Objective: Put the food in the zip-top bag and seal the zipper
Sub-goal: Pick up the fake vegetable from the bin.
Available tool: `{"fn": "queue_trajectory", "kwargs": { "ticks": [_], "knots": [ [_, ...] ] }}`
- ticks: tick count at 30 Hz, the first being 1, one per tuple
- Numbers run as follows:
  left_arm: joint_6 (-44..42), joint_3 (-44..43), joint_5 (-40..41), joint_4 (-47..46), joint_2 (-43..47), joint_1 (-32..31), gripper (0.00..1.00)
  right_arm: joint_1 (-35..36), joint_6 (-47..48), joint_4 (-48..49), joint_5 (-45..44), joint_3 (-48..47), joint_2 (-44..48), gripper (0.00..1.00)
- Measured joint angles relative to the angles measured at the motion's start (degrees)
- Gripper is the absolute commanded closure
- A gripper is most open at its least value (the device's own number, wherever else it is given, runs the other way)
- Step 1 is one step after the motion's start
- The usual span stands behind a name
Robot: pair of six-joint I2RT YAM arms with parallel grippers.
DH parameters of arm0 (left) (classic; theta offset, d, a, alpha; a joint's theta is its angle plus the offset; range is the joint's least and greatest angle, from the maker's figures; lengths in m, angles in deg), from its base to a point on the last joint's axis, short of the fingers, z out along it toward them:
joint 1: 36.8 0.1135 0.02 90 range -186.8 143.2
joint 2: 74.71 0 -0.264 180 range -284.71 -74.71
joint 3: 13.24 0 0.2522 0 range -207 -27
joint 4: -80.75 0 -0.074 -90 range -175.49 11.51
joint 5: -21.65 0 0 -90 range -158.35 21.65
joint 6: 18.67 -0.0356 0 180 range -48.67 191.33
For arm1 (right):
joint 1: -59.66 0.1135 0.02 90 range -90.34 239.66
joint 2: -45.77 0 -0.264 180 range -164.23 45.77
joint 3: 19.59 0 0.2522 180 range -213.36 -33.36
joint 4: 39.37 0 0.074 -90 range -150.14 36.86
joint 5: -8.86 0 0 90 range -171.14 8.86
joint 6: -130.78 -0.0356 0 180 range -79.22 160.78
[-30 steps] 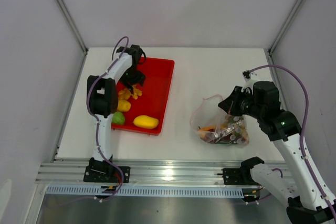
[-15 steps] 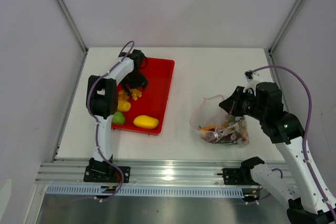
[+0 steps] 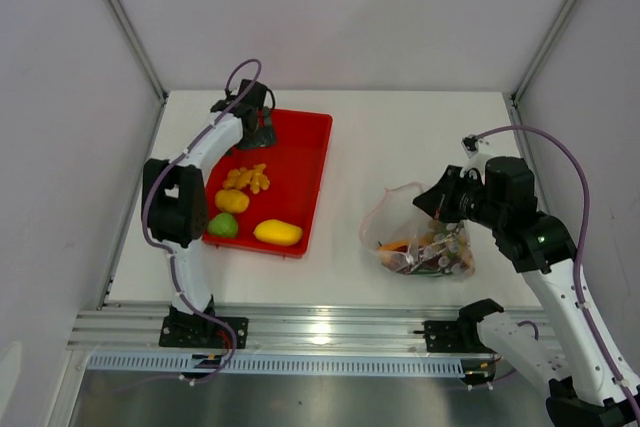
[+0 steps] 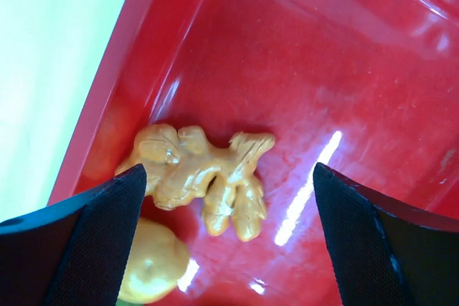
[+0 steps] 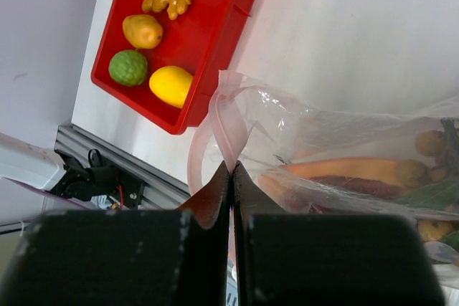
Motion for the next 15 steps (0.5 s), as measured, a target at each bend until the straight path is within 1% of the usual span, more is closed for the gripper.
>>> {"fn": "queue_trajectory", "kwargs": {
  "ticks": [2, 4, 5, 7, 13, 14, 15],
  "knots": [
    [-3.7, 5.0, -0.5, -4.3, 2.7, 0.1, 0.01, 0.0, 0.0, 0.1, 0.8, 0.0, 0.0, 1.0],
    [-6.9, 7.4, -0.9, -6.0, 3.9, 0.2, 0.03, 0.0, 0.1, 0.2, 1.8, 0.0, 0.0, 1.0],
    [-8.4, 7.8, -0.9, -6.9, 4.0, 0.3, 0.11, 0.0, 0.3, 0.1, 2.4, 0.0, 0.0, 1.0],
    [-12.1, 8.0, -1.1, -9.0, 4.0, 0.6, 0.19, 0.0, 0.6, 0.1, 3.8, 0.1, -0.1, 1.0],
    [-27.6, 7.4, -4.8, -10.8, 3.1, 0.3, 0.13, 0.0, 1.7, 0.9, 7.2, 2.0, 0.2, 1.0],
    [-30.1, 6.9, -5.3, -10.2, 2.5, 0.0, 0.04, 0.0, 1.9, 1.0, 7.9, 2.1, 0.2, 1.0],
    [-32.2, 6.7, -5.8, -9.8, 1.9, -0.3, 0.0, 0.0, 2.1, 1.0, 8.4, 2.1, 0.2, 1.0]
  ]
}}
